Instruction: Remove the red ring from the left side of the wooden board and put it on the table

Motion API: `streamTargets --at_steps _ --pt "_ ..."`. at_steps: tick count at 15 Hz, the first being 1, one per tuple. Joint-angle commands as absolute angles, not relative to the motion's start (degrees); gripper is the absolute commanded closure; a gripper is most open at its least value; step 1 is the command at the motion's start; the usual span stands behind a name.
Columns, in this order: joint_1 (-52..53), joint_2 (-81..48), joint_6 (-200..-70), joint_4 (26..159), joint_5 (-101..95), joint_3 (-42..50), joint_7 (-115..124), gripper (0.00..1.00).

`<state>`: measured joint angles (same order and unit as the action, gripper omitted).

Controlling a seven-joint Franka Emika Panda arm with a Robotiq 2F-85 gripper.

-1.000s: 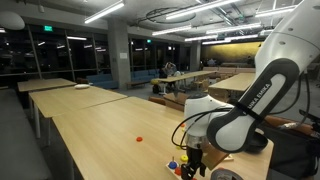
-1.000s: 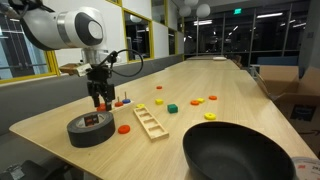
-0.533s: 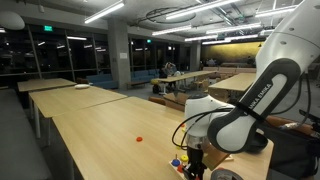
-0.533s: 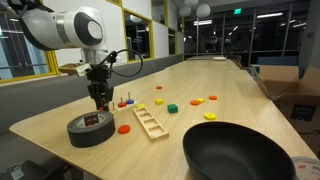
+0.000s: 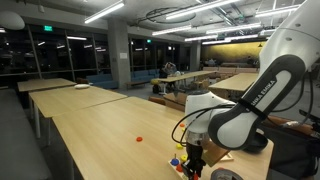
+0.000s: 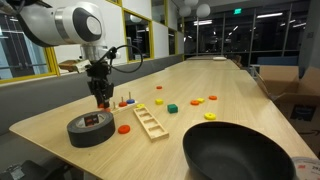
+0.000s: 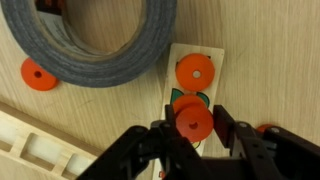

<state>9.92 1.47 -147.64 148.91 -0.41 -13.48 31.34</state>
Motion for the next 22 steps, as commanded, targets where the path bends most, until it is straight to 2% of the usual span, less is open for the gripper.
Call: streamTargets --at_steps 1,11,22 --pt "10.7 5.1 -146.5 149.5 1.6 -13.3 30.1 0.76" --pt "15.9 5.2 -143.9 148.7 12.1 -16.5 19.8 0.76" --pt "17.6 0.2 -145.0 147.8 6.7 -19.2 23.3 0.76"
